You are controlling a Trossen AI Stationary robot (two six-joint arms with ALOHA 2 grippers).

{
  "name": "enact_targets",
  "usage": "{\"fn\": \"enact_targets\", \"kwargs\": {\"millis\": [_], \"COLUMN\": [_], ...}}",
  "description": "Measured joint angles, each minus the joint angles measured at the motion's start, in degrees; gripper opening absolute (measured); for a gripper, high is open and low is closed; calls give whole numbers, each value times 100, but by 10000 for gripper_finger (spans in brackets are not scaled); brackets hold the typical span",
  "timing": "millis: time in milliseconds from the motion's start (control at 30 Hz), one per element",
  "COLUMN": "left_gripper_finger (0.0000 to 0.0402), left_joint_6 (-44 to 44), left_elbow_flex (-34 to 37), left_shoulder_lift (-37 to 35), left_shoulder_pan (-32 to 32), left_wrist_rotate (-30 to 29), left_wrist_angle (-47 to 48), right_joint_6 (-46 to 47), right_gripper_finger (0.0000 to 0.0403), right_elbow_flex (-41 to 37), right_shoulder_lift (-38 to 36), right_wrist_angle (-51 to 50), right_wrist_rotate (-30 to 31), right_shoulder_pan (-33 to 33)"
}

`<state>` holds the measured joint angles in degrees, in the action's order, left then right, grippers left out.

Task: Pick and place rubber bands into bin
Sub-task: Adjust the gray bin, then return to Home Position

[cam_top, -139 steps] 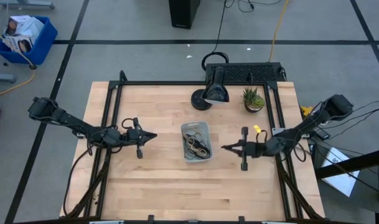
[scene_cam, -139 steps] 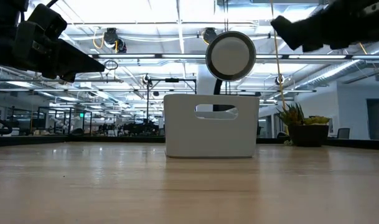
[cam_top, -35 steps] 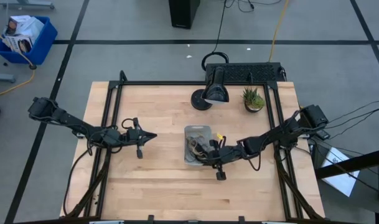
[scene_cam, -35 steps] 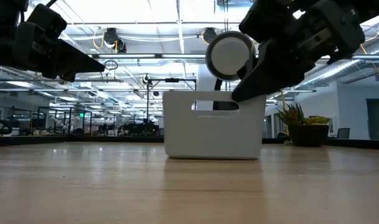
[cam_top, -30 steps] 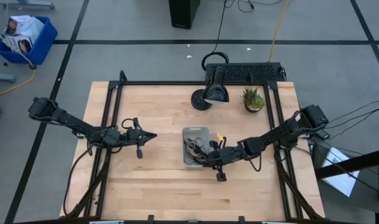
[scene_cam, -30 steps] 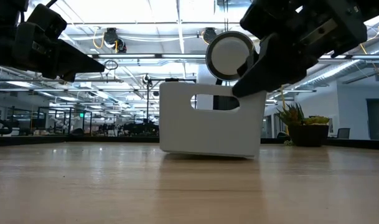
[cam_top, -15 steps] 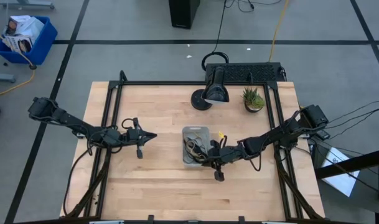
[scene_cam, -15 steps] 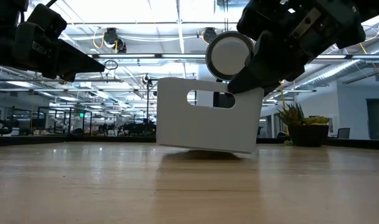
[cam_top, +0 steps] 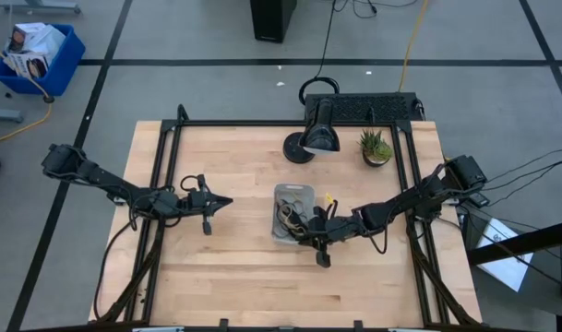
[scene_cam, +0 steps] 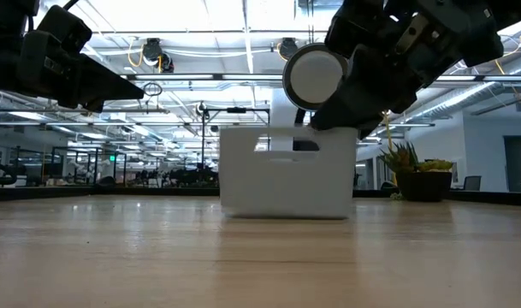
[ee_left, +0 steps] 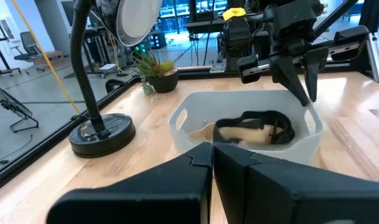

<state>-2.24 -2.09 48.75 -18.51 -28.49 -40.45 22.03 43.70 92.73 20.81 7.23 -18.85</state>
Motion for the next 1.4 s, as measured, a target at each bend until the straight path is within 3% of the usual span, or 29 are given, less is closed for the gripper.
{"fn": "enact_targets", "kwargs": {"millis": [333,633,867,1000,1100,1400], "left_gripper_finger": [21,21,21,6,6,5], "left_joint_6": [2,-3,-38,-179,-197,-64], "left_elbow_flex": [0,0,-2,-2,-4,-4], "left_shoulder_lift": [-2,0,0,-2,-2,-2], "left_shoulder_pan": [1,1,-1,-6,-6,-4], "left_wrist_rotate": [0,-1,-2,0,-2,-196], "left_wrist_angle": [0,3,2,2,1,83], "right_joint_6": [-87,-900,-1797,-2433,-2551,-2276], "right_gripper_finger": [144,170,137,67,12,3], "right_elbow_flex": [0,4,4,-355,-916,-2672], "right_shoulder_lift": [0,-184,-878,-1503,-1917,-2979], "right_wrist_angle": [184,833,280,128,395,1682], "right_wrist_rotate": [14,6,64,748,770,790], "right_shoulder_pan": [0,0,0,20,234,621]}}
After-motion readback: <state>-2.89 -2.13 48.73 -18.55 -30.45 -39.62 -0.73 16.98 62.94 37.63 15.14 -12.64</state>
